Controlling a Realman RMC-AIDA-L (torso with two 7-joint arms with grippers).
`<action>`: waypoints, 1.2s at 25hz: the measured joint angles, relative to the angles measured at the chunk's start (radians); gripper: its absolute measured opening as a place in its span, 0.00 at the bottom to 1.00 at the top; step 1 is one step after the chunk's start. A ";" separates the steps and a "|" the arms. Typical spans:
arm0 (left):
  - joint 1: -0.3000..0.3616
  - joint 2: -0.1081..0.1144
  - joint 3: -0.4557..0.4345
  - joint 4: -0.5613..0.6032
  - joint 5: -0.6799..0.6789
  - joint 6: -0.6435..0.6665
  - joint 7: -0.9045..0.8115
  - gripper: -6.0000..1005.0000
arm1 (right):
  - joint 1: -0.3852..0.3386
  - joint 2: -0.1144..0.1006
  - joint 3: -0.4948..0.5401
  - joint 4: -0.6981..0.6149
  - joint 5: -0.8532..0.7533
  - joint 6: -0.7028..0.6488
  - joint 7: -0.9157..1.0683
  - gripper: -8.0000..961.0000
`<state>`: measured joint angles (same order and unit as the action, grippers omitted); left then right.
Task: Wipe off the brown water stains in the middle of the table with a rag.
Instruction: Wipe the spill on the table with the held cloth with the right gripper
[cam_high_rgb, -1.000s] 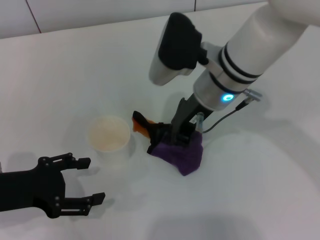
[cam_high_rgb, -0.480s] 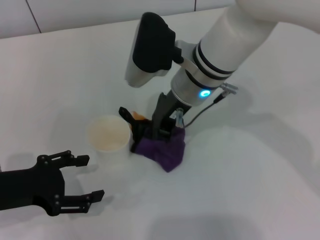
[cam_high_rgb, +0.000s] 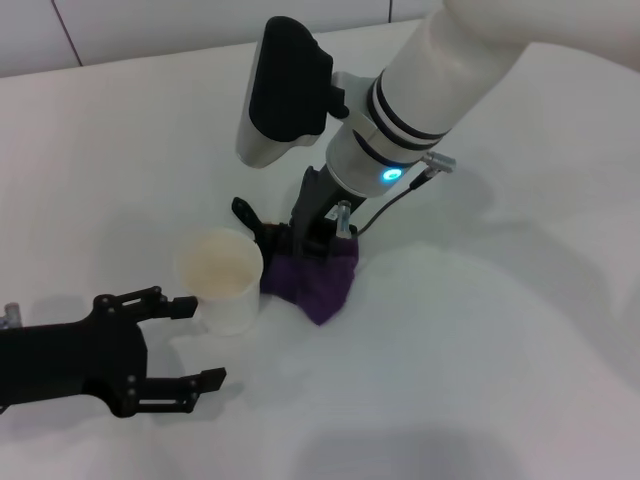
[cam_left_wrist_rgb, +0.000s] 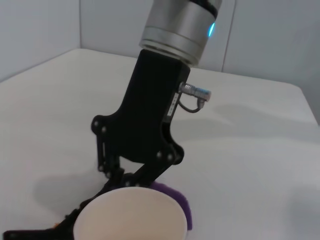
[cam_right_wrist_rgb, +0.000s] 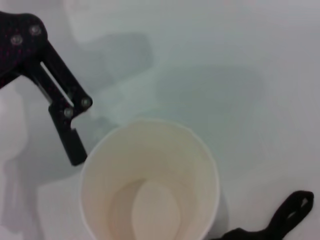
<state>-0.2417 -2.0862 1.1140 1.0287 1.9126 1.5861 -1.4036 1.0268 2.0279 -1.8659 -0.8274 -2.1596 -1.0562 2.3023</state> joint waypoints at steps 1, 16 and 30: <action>-0.006 0.000 0.000 -0.006 0.000 -0.002 0.000 0.87 | 0.004 0.000 0.000 0.011 0.007 0.008 -0.008 0.08; -0.017 0.001 0.000 -0.010 0.000 -0.023 -0.006 0.87 | 0.009 0.000 0.013 0.035 0.055 0.097 -0.091 0.08; -0.011 0.006 -0.008 -0.006 0.002 -0.016 -0.007 0.87 | 0.006 0.000 0.010 0.012 0.058 -0.006 -0.082 0.08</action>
<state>-0.2523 -2.0802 1.1063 1.0230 1.9146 1.5696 -1.4104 1.0327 2.0279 -1.8562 -0.8152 -2.1011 -1.0619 2.2207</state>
